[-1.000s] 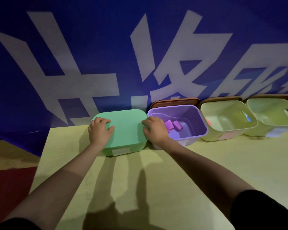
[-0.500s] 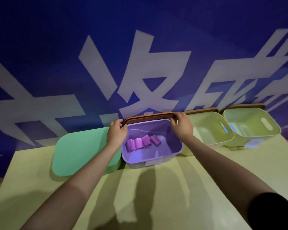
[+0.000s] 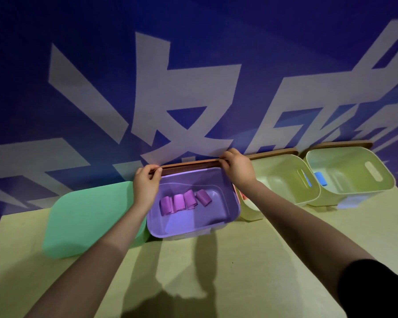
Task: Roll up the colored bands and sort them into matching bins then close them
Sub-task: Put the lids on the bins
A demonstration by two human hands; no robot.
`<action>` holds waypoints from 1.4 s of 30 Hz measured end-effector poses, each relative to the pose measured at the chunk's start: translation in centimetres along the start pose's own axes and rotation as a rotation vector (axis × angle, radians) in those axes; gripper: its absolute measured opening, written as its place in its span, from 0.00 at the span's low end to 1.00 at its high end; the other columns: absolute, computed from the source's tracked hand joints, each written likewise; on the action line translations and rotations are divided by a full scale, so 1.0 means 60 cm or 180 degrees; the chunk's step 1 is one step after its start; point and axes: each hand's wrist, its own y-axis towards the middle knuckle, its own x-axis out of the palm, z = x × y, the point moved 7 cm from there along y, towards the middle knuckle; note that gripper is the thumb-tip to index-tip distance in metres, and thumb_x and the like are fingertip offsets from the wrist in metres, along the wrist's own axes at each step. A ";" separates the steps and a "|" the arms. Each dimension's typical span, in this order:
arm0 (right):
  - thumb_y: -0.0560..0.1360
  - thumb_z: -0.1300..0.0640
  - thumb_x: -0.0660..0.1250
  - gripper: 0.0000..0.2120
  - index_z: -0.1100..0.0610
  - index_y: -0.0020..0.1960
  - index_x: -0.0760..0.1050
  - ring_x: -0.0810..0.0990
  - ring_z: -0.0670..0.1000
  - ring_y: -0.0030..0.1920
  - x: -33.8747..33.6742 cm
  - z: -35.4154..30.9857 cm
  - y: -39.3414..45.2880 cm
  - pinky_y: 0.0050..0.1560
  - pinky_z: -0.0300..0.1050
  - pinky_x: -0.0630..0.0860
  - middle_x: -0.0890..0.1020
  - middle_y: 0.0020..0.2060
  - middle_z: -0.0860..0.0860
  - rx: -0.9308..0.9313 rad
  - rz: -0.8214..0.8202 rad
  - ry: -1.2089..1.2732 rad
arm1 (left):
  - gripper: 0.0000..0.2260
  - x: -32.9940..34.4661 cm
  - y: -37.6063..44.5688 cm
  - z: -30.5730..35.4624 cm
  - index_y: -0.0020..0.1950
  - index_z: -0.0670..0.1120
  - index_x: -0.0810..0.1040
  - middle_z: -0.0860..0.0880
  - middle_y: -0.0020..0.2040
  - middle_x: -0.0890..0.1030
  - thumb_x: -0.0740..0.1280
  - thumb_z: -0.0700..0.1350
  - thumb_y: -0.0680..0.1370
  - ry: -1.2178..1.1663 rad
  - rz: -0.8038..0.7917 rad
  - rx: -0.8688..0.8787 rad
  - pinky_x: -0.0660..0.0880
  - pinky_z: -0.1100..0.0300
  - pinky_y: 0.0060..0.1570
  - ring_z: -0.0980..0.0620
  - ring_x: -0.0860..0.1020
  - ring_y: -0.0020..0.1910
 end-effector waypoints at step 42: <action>0.69 0.56 0.71 0.04 0.54 0.42 0.77 0.79 0.54 0.36 0.010 -0.042 -0.276 0.27 0.39 0.61 0.78 0.36 0.51 -0.1199 -0.0044 -0.0808 | 0.11 -0.049 -0.224 -0.009 0.59 0.43 0.79 0.43 0.55 0.75 0.66 0.39 0.77 0.0754 -0.0428 -0.0063 0.71 0.62 0.51 0.47 0.78 0.49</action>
